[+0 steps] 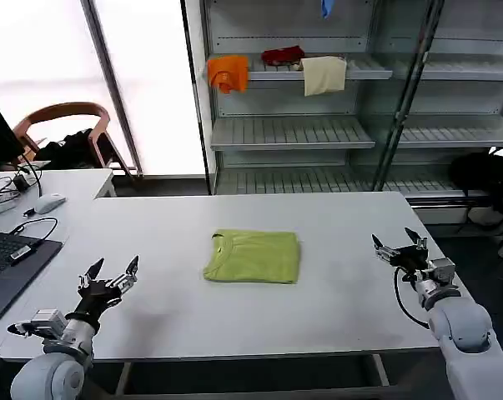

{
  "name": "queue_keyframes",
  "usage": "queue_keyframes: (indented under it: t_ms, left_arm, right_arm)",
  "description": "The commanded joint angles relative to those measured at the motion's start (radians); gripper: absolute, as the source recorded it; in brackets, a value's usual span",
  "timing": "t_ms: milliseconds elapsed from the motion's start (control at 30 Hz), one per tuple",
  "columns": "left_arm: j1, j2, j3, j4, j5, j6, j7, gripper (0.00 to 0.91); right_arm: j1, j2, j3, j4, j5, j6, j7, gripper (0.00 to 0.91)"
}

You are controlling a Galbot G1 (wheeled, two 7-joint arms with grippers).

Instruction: Fold and organize the clothes.

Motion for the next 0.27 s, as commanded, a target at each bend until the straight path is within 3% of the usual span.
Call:
queue_keyframes:
  t_ms: [33,200,267]
  left_arm:
    - [0.000,0.007,-0.002,0.020,-0.006,-0.018,0.005,0.907]
    - [0.002,0.015,-0.007,0.016,-0.025,-0.025,0.016,0.907]
    - [0.002,0.016,-0.008,0.010,-0.033,-0.023,0.016,0.907]
  right_arm:
    - [-0.006,-0.003,0.007,0.022,0.021,0.014,0.010,0.907]
    - [-0.018,-0.009,0.014,0.061,0.054,-0.002,0.024,0.907]
    - [-0.037,-0.004,0.024,0.101,0.063,-0.041,0.022,0.907]
